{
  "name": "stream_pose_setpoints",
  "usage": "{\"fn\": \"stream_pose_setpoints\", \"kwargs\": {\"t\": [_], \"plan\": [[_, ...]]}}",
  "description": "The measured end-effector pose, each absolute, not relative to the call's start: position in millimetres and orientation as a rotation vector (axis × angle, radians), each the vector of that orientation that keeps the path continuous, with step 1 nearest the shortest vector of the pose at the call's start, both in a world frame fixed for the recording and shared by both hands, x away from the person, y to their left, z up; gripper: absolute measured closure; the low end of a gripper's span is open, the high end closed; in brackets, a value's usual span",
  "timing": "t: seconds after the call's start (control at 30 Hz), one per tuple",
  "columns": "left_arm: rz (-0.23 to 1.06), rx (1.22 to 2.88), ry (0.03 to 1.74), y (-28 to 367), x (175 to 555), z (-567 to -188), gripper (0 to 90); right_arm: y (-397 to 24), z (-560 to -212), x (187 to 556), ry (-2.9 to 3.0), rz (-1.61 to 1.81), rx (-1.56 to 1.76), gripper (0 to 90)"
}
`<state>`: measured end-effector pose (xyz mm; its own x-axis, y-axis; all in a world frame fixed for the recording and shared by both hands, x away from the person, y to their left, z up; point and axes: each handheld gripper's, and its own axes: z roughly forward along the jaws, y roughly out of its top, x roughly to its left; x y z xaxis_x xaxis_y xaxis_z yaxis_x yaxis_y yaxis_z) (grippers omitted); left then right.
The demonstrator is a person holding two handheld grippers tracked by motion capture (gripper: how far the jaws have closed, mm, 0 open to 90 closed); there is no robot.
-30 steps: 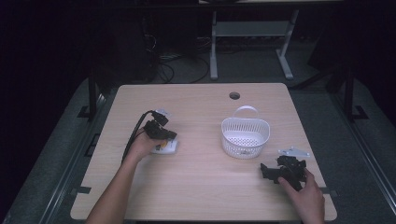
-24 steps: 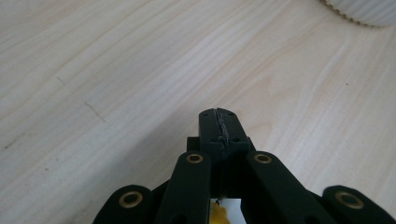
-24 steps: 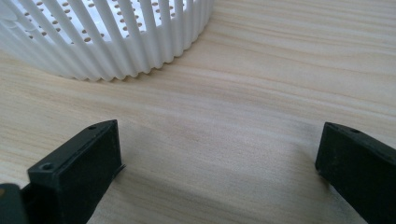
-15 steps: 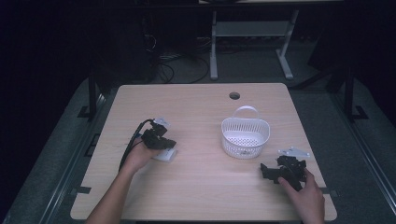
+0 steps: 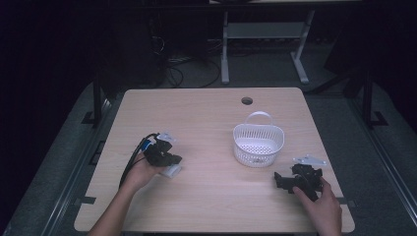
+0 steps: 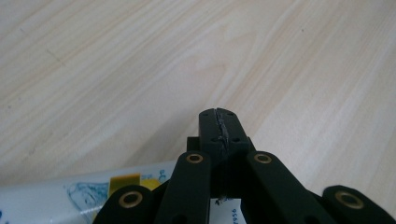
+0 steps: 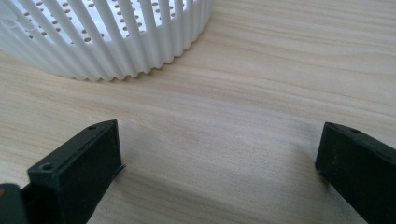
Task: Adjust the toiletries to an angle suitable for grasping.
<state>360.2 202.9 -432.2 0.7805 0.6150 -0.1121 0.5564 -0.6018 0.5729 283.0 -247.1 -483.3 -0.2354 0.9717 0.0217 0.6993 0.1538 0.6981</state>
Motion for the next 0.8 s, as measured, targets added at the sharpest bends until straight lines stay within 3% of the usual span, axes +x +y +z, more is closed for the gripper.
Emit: {"fn": "stream_pose_setpoints", "kwargs": {"t": [0.8], "plan": [[0.176,2.365,0.927,248.5,313.4,-433.0,90.0,-247.1,-483.3,283.0,2.001,0.834,1.589,0.0]]}}
